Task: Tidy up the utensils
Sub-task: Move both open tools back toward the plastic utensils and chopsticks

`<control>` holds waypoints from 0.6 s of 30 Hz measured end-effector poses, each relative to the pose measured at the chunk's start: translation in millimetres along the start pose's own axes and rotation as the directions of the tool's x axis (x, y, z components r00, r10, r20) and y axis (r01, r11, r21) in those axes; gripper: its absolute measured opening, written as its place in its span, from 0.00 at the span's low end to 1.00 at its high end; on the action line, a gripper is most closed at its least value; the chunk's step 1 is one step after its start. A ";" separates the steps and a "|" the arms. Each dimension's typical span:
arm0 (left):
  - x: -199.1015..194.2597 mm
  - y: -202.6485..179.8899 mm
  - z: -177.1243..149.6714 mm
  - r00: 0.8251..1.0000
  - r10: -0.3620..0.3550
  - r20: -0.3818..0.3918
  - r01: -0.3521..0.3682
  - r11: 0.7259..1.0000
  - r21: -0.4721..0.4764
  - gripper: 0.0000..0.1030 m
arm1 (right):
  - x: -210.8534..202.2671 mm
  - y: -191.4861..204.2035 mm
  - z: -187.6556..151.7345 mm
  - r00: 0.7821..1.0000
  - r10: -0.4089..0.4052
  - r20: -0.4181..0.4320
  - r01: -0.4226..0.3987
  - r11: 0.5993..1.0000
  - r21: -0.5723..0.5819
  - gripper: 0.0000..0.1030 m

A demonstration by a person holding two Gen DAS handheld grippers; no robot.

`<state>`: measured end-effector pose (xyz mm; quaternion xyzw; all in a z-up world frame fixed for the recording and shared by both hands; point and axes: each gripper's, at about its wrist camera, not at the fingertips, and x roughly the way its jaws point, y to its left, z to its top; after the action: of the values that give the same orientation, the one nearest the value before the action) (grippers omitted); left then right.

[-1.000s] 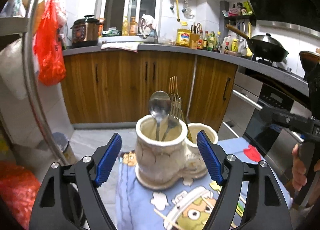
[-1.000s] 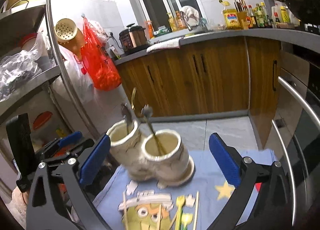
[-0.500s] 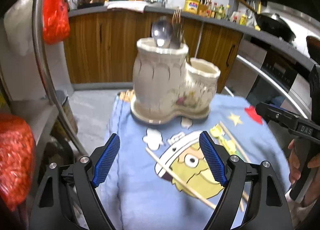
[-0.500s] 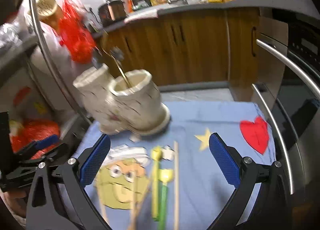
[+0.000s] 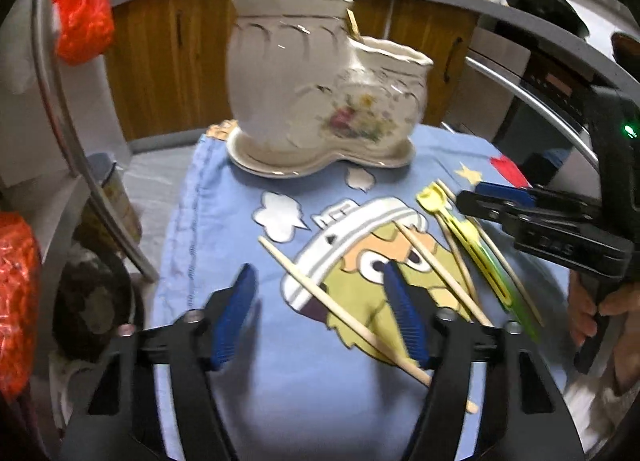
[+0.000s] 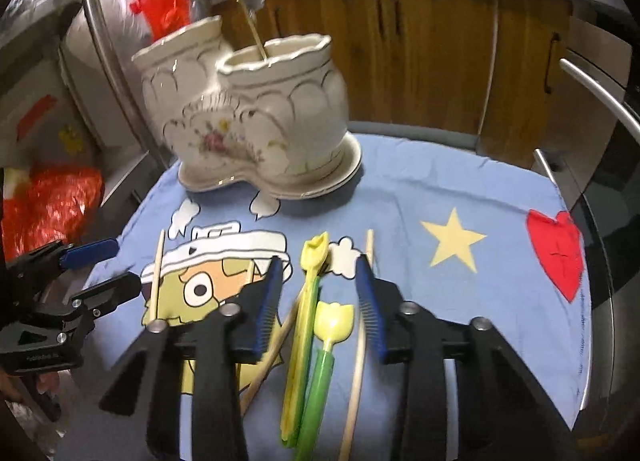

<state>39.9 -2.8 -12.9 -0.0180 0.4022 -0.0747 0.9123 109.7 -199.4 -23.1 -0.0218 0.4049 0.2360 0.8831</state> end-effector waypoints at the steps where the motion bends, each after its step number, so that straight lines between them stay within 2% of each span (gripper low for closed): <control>1: 1.3 -2.6 -1.1 1.000 -0.007 -0.007 0.007 1.000 0.008 0.59 | 2.0 0.7 -0.1 1.000 0.006 -0.009 -0.006 1.000 -0.003 0.27; 3: 3.5 -5.7 -2.3 1.000 -0.014 -0.018 0.014 1.000 0.011 0.57 | 4.4 2.9 -0.3 1.000 0.014 -0.027 -0.014 1.000 -0.009 0.23; 6: 9.7 -5.3 -4.7 0.998 -0.013 -0.058 0.013 1.000 0.002 0.42 | 5.7 5.6 -0.4 0.999 0.024 -0.042 -0.024 1.000 -0.018 0.22; 10: 18.1 -5.1 -8.3 0.994 -0.034 -0.101 0.033 0.999 -0.005 0.42 | 4.2 5.3 -0.3 0.998 0.040 -0.049 -0.042 0.999 -0.022 0.22; 14: 24.2 -8.7 -6.7 0.995 -0.004 -0.100 0.007 1.000 0.023 0.42 | 4.5 0.8 0.8 0.997 0.046 -0.054 -0.047 0.999 -0.006 0.22; 18: 30.1 -16.6 -4.9 0.994 0.079 -0.082 -0.070 0.992 0.105 0.24 | 5.7 -0.8 0.6 0.996 0.065 -0.064 -0.065 0.998 0.004 0.18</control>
<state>54.3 -23.7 -36.7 0.0469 0.4370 -0.0616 0.8961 113.7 -197.7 -26.9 -0.0156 0.4337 0.2633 0.8616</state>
